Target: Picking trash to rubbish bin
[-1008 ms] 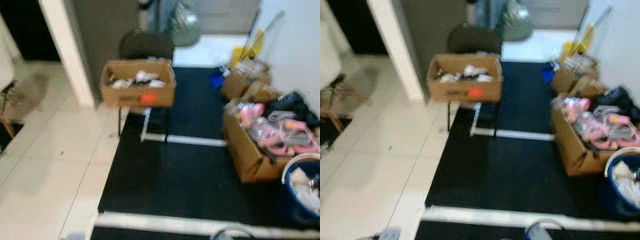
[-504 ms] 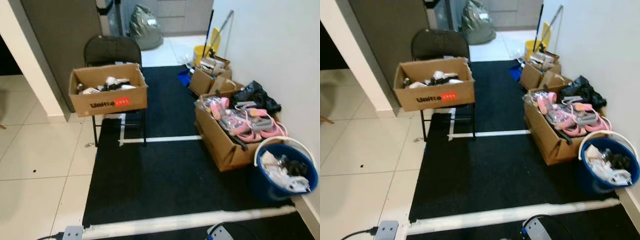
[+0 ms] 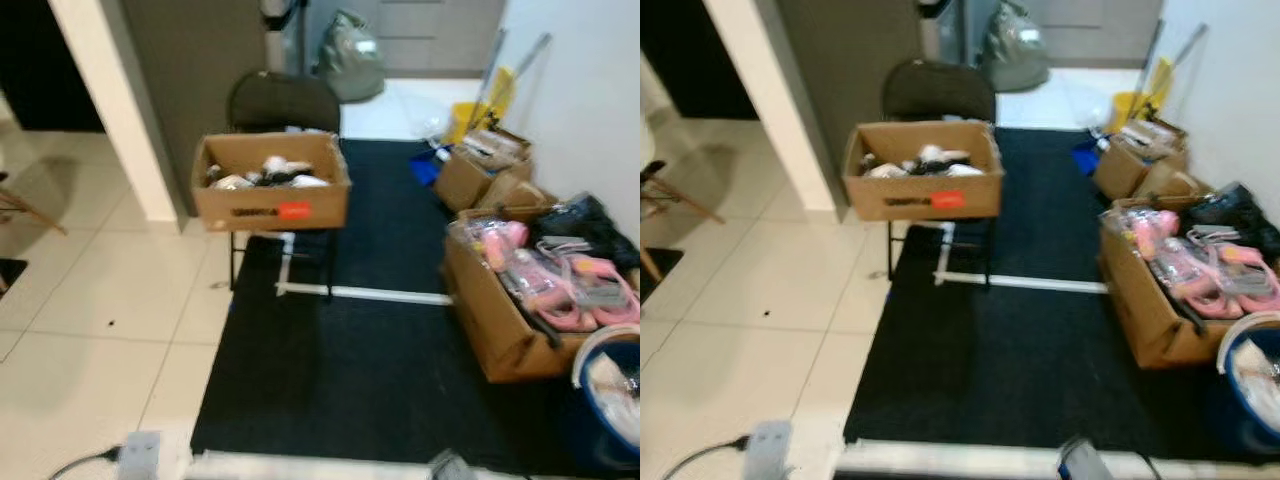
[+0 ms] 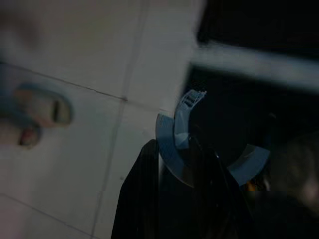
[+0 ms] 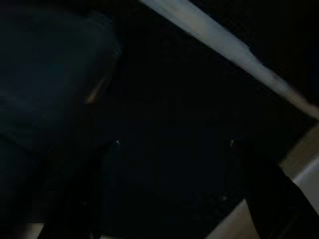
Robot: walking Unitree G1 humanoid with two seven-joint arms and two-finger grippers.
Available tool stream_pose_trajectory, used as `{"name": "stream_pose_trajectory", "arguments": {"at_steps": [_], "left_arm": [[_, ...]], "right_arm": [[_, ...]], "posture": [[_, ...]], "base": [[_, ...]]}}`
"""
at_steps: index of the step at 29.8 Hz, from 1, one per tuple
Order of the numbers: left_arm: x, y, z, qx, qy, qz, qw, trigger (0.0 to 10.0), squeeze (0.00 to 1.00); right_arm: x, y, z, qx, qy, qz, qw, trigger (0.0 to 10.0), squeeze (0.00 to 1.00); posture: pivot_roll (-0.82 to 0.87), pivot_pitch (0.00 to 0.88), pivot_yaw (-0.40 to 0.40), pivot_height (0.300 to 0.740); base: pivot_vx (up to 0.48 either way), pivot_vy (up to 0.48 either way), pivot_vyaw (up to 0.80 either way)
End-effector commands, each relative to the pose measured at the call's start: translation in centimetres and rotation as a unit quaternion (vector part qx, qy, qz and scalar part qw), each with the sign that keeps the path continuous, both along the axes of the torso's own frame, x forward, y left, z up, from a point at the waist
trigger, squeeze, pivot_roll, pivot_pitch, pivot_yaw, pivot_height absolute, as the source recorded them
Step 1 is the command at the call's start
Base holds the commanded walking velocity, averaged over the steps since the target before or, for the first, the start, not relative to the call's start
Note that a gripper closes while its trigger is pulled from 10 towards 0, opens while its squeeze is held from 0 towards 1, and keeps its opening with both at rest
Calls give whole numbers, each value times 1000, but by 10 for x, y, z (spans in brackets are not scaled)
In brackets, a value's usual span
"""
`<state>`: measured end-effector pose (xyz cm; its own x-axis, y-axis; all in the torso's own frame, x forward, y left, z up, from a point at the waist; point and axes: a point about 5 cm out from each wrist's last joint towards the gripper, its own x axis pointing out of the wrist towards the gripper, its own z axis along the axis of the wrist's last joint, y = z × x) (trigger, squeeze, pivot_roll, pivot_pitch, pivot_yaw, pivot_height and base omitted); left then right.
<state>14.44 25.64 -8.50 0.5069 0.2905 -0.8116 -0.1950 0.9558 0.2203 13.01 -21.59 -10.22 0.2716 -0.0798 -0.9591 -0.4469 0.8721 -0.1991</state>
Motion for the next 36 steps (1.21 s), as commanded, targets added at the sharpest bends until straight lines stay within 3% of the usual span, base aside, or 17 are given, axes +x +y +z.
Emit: {"name": "stream_pose_trajectory", "arguments": {"at_steps": [1,6,10,15,20,22,24,26,28,30,31,33,34,36], "left_arm": [[22,-2,10,3,-43,-6,999,10000,0],[42,1,21,12,-78,-17,997,10000,0],[72,3,40,26,-139,-30,989,10000,0],[93,4,57,40,-190,-45,980,10000,0],[132,4,98,69,-296,-74,950,10000,0],[150,1,123,86,-353,-95,927,10000,0],[157,-1,134,93,-377,-107,915,10000,0],[170,-5,159,111,-423,-129,890,10000,0],[173,-5,164,112,-432,-131,885,10000,0],[180,-11,183,104,-470,-149,864,10000,0],[180,-11,183,104,-470,-149,864,10000,0],[185,-22,201,87,-506,-179,839,10000,0],[187,-32,210,57,-528,-205,822,10000,0],[188,-36,211,43,-532,-217,817,10000,0]], "right_arm": [[-1,-7,1,-11,5,1,1000,10000,0],[7,-3,3,-9,-2,5,1000,10000,0],[10,0,3,-7,-2,15,1000,10000,0],[10,-1,3,-8,-4,17,1000,10000,0],[9,-2,3,-13,0,29,999,10000,0],[9,-2,3,-14,1,34,999,10000,0],[9,-1,3,-14,0,35,999,10000,0],[10,2,3,-14,0,42,999,10000,0],[10,2,3,-14,0,43,999,10000,0],[10,3,3,-13,0,44,999,10000,0],[10,3,3,-13,0,44,999,10000,0],[9,4,2,-12,1,46,999,10000,0],[8,5,2,-12,3,47,999,10000,0],[7,5,1,-11,3,47,999,10000,0]], "posture": [[21,35,31,740],[22,35,33,740],[38,36,25,740],[42,39,21,740],[57,41,4,740],[62,40,2,740],[64,39,0,740],[70,41,0,740],[70,41,0,740],[74,40,3,740],[74,40,3,740],[78,41,6,740],[80,41,9,740],[81,41,13,740]], "base": [[480,0,0],[480,0,0],[480,0,-800],[480,0,-480],[480,0,0],[480,0,0],[480,0,0],[480,0,0],[480,0,0],[480,0,0],[480,0,0],[480,0,0],[480,0,0],[471,0,0]]}}
